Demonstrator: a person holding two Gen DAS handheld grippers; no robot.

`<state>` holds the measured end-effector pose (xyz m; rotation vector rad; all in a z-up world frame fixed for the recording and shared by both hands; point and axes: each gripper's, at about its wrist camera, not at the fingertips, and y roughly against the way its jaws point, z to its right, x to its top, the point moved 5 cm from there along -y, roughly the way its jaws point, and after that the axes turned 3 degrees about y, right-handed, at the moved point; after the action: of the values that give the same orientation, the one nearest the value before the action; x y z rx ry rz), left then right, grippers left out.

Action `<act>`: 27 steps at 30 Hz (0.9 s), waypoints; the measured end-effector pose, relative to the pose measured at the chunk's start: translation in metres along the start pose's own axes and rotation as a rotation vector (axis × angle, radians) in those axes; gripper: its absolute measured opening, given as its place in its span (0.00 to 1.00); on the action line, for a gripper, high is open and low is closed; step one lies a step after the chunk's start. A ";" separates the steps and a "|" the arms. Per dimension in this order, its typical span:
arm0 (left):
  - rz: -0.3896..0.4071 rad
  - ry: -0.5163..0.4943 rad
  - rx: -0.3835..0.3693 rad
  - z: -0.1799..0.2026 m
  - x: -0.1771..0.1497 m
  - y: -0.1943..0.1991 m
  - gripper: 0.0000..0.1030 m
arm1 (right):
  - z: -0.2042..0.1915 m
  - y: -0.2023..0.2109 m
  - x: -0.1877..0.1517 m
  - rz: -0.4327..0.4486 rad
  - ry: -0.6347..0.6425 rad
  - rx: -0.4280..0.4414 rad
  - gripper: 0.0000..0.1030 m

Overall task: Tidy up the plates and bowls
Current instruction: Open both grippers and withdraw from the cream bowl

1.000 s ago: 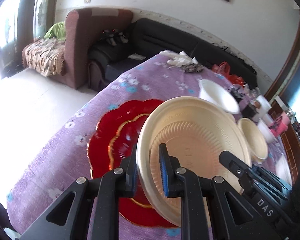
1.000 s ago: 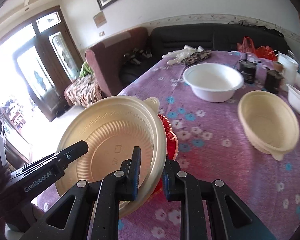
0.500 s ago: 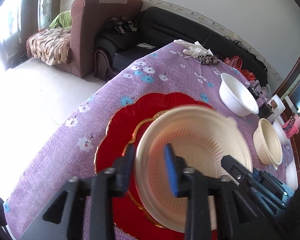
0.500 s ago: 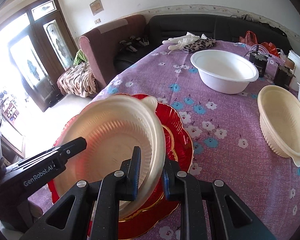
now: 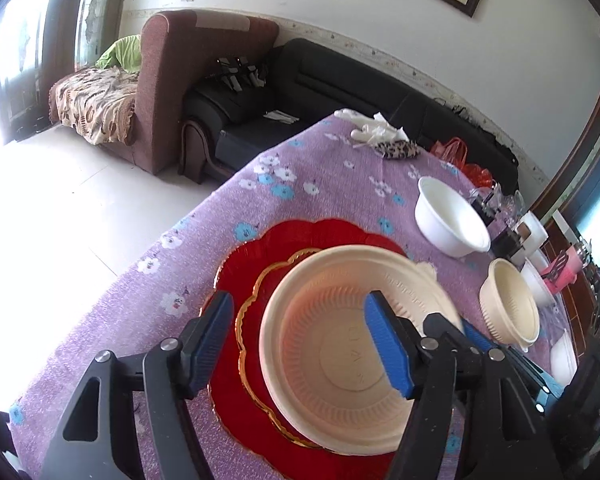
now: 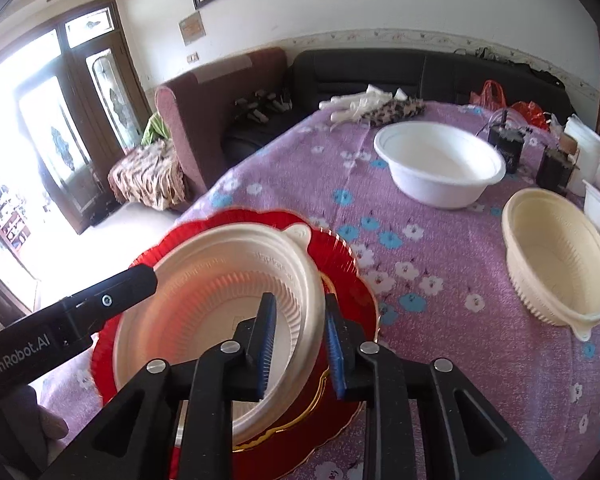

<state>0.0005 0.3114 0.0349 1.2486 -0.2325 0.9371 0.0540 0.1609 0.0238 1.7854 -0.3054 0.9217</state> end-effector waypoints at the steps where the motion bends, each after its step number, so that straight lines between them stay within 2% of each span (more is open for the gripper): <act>1: 0.005 0.005 -0.003 0.001 0.001 0.003 0.70 | 0.000 0.004 0.002 0.011 0.000 -0.001 0.33; 2: 0.010 0.009 -0.005 0.002 0.001 0.006 0.70 | 0.000 0.007 0.003 0.020 0.001 0.001 0.39; 4: 0.022 0.003 -0.006 0.006 0.001 0.012 0.70 | 0.001 0.015 0.005 0.039 0.004 -0.001 0.42; 10: 0.067 -0.066 0.002 0.028 -0.005 0.034 0.71 | 0.013 0.035 0.001 0.054 -0.023 0.001 0.42; 17: 0.149 -0.187 0.037 0.069 -0.020 0.061 0.78 | 0.030 0.064 -0.015 0.067 -0.056 0.003 0.44; 27: 0.233 -0.375 0.102 0.135 -0.052 0.082 0.85 | 0.079 0.101 -0.041 0.088 -0.125 -0.032 0.47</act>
<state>-0.0460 0.1695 0.1069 1.5106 -0.6437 0.9148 0.0014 0.0400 0.0530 1.8155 -0.4788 0.8637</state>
